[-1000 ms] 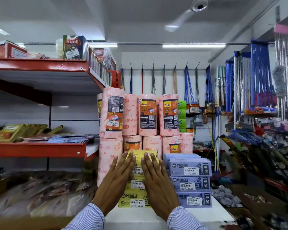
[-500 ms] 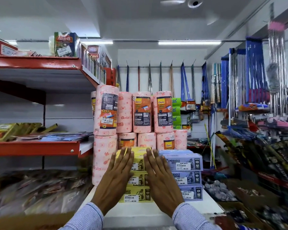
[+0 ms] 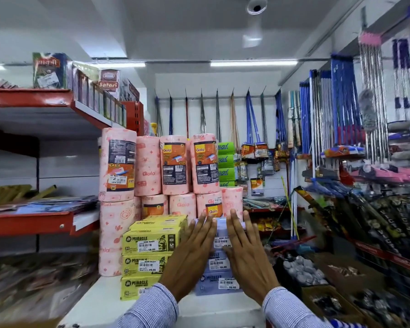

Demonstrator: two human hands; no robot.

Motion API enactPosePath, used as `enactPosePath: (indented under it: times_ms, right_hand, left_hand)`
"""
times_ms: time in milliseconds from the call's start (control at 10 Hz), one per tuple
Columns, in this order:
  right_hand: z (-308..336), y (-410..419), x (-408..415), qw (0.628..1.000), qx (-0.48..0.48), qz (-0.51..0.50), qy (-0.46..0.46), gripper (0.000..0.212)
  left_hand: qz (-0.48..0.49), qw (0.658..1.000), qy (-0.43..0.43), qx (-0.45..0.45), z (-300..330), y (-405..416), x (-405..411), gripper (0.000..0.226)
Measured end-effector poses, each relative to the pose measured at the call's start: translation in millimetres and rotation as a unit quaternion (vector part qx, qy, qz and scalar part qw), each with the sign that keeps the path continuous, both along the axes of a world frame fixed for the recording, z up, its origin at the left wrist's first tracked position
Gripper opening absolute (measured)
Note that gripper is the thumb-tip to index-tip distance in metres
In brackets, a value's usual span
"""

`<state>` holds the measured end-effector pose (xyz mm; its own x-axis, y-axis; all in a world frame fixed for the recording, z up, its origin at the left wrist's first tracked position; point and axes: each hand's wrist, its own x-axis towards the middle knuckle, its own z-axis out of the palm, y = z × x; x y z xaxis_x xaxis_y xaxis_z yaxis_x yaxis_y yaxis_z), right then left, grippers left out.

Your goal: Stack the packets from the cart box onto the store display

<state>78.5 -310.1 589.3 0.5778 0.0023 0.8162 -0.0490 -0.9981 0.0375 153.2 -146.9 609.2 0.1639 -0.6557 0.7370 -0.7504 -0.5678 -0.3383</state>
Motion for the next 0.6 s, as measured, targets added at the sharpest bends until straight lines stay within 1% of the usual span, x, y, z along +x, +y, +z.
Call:
enactPosePath:
  times_ms: [100,200,300,400,500,600]
  right_hand:
    - [-2.3,-3.6,5.0,1.0,-0.005,0.014,0.001,0.074]
    - [-1.8,-7.0,8.0,1.0,-0.015,0.024,0.008,0.07]
    - [-1.6,-8.7,10.0,0.999,-0.022,0.024,0.014,0.066]
    - [-1.9,-7.9,10.3,0.999,-0.03,0.005,0.026,0.064]
    - [0.6,-3.8,7.9,0.999,-0.03,-0.009,0.029,0.064]
    - [8.0,4.2,1.2,0.998,-0.04,-0.03,0.024,0.061]
  left_hand:
    - [0.002,1.0,0.001,-0.01,-1.8,-1.9,-4.0,0.062]
    - [0.01,1.0,0.001,-0.019,-3.6,-1.8,-4.5,0.057]
    - [0.021,0.999,0.02,-0.021,-5.4,-2.6,-1.3,0.07]
    - [0.032,0.999,0.024,-0.014,-6.2,-3.9,1.8,0.073]
    - [0.018,1.0,0.008,-0.018,-6.8,-5.2,4.8,0.068]
    - [0.039,0.999,-0.014,-0.031,-3.1,-4.1,1.6,0.06]
